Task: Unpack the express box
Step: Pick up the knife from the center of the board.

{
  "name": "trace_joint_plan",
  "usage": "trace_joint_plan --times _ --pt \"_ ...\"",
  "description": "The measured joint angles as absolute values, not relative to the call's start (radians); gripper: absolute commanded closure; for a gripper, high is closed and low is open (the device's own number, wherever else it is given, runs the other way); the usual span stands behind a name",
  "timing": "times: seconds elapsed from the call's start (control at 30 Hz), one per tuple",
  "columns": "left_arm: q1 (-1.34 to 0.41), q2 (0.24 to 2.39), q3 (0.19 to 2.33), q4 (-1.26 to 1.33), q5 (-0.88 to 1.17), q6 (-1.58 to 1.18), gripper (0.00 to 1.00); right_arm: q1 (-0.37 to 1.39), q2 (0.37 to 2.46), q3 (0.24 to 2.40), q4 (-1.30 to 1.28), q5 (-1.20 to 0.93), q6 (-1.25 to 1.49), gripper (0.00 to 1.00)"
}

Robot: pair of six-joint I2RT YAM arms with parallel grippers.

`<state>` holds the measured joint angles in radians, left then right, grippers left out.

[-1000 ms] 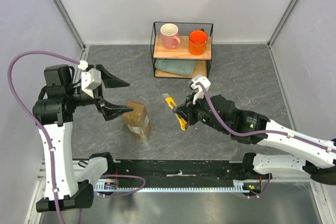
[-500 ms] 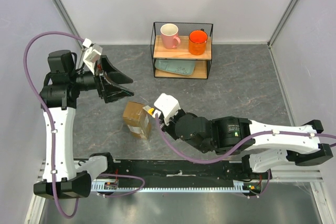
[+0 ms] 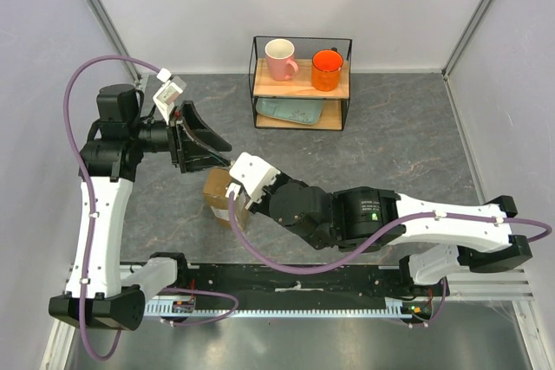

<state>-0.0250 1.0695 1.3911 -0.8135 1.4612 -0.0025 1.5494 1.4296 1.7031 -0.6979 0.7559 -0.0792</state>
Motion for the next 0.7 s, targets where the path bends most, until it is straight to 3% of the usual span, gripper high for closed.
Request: trace_joint_plan --times 0.1,0.3,0.6,0.7 --pt "-0.028 1.071 1.385 -0.812 1.462 -0.013 0.37 1.549 1.44 1.709 -0.698 0.759 -0.096 1.0" --pt "-0.036 1.079 1.38 -0.809 1.468 -0.029 0.56 1.549 1.441 1.717 -0.698 0.764 -0.118 1.0" --pt "-0.062 1.082 1.367 -0.805 1.468 -0.038 0.53 1.549 1.442 1.723 -0.693 0.781 -0.154 1.0" --pt "-0.064 1.082 1.367 -0.805 1.468 -0.038 0.58 1.549 1.445 1.723 -0.688 0.789 -0.161 1.0"
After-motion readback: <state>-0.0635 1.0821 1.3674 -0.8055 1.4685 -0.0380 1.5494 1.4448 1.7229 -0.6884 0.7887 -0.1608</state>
